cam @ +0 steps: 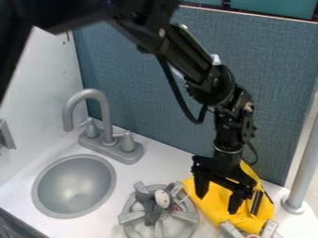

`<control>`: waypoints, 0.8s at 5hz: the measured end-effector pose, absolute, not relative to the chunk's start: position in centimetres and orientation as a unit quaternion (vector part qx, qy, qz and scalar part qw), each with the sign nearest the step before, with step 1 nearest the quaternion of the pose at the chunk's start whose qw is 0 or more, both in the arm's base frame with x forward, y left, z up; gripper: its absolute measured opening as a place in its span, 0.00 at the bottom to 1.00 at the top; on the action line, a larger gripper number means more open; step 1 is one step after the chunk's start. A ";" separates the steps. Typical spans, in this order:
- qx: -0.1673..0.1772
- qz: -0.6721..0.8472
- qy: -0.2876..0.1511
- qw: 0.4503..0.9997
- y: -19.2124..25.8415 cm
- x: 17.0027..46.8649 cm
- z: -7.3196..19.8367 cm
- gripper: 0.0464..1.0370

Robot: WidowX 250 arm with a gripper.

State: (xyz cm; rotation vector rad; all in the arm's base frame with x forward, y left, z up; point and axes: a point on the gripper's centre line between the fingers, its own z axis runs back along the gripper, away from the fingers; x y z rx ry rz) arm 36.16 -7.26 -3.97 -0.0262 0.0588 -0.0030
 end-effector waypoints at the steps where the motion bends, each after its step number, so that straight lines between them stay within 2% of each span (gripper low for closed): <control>1: -0.021 -0.007 0.008 1.000 -7.9 38.9 -5.4 0.96; 2: -0.026 -0.018 -0.002 1.000 -8.3 40.6 -6.3 0.96; 4: -0.030 -0.032 -0.011 0.999 -6.6 42.6 -9.9 0.96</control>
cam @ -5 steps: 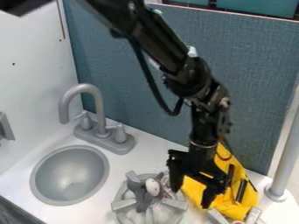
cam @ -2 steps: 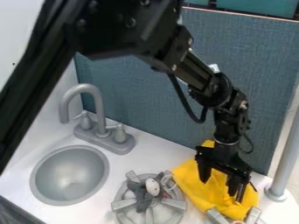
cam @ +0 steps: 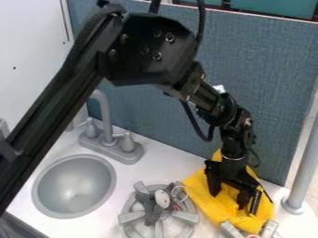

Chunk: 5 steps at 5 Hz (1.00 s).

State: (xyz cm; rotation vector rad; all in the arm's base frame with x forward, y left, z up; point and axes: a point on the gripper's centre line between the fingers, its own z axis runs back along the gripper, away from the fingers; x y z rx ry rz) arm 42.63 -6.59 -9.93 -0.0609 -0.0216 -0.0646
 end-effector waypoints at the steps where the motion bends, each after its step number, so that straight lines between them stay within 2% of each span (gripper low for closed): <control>1: -0.039 -0.044 -0.017 0.998 -5.4 43.6 -10.3 0.96; 2: -0.013 -0.030 -0.014 0.999 -2.4 43.8 -10.3 0.96; 4: 0.025 0.077 0.001 0.997 4.7 40.7 -10.5 0.96; 5: 0.031 0.110 -0.009 0.993 6.1 40.6 -10.5 0.96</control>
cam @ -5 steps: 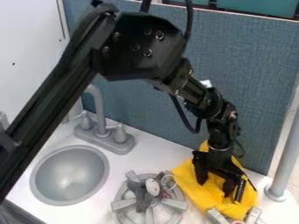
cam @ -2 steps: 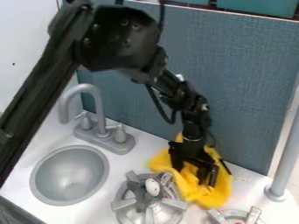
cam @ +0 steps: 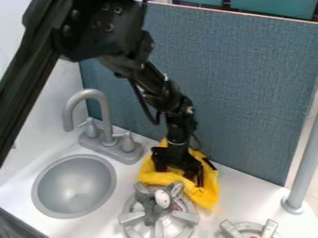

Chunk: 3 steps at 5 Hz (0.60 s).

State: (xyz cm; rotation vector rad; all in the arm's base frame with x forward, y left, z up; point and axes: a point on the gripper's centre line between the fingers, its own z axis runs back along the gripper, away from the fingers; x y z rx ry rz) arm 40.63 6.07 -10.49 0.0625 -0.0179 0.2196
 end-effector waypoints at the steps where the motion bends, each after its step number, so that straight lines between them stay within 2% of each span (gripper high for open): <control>1: 0.031 0.147 -0.015 0.988 8.3 40.4 -10.5 0.96; 2: 0.030 0.199 -0.023 0.979 10.2 38.9 -10.0 0.96; 3: 0.027 0.239 -0.060 0.969 10.3 38.5 -7.3 0.96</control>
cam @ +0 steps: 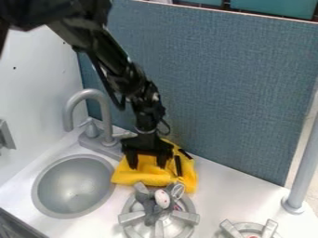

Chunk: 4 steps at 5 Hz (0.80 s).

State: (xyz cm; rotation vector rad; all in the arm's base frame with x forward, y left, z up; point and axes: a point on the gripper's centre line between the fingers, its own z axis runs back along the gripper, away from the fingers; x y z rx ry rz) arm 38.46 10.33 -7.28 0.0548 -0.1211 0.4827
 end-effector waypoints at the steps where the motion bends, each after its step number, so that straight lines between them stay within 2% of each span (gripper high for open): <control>1: -0.012 0.253 -0.070 0.965 9.0 38.1 -4.6 0.96; 2: -0.026 0.253 -0.062 0.965 8.1 37.0 -2.1 0.96; 3: -0.012 0.209 0.019 0.978 5.0 33.9 0.8 0.96; 4: 0.002 0.135 0.041 0.990 1.1 30.5 2.9 0.96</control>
